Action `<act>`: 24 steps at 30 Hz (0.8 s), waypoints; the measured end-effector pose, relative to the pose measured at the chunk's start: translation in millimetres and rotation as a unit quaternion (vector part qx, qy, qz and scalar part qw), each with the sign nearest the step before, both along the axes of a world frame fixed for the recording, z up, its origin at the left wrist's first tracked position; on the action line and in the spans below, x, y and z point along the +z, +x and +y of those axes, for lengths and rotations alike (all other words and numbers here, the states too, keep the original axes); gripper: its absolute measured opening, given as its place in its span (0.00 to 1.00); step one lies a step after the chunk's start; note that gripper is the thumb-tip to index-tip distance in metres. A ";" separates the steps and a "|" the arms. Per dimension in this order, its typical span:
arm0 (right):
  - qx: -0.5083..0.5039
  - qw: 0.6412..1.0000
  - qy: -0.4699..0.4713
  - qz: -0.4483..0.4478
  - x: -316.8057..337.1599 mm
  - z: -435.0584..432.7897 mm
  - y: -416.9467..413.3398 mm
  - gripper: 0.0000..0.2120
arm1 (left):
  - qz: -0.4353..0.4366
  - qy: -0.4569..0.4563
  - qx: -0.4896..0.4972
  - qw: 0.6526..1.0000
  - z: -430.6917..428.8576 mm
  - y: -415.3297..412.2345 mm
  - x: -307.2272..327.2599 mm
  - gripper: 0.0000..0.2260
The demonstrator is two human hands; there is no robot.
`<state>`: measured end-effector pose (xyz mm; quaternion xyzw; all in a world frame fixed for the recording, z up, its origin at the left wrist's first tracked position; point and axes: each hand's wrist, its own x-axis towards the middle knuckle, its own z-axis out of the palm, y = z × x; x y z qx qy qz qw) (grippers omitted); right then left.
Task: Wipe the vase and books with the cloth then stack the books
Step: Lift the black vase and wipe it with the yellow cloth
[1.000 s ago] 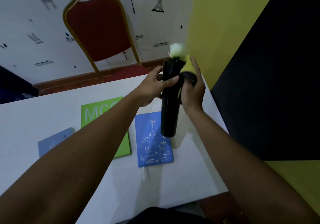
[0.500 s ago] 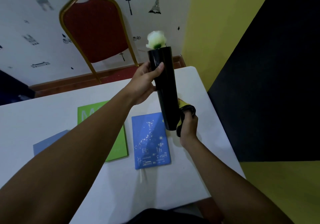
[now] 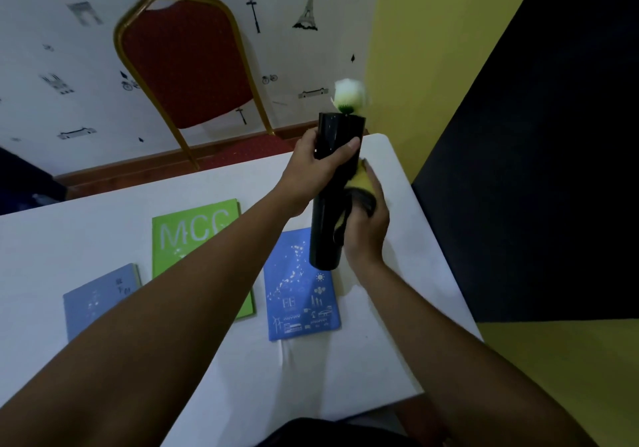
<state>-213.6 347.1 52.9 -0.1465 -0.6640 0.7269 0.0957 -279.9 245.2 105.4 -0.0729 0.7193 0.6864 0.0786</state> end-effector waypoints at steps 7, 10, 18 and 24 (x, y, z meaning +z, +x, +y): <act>0.067 0.993 0.097 0.026 23.1 13.6 -38.5 0.32 | 0.014 0.068 -0.003 0.998 -18.3 1.8 -6.6 0.21; 0.076 0.987 0.122 0.075 -5.8 12.0 -6.5 0.34 | 0.000 0.104 0.022 0.994 -21.1 1.2 -6.5 0.18; 0.054 0.997 0.060 -0.006 -24.9 18.5 12.8 0.30 | -0.014 0.084 -0.035 0.996 -20.6 4.6 -5.5 0.22; -0.005 0.999 0.036 0.019 16.5 14.3 -35.1 0.31 | -0.011 0.041 -0.086 0.995 -18.2 6.3 -1.5 0.22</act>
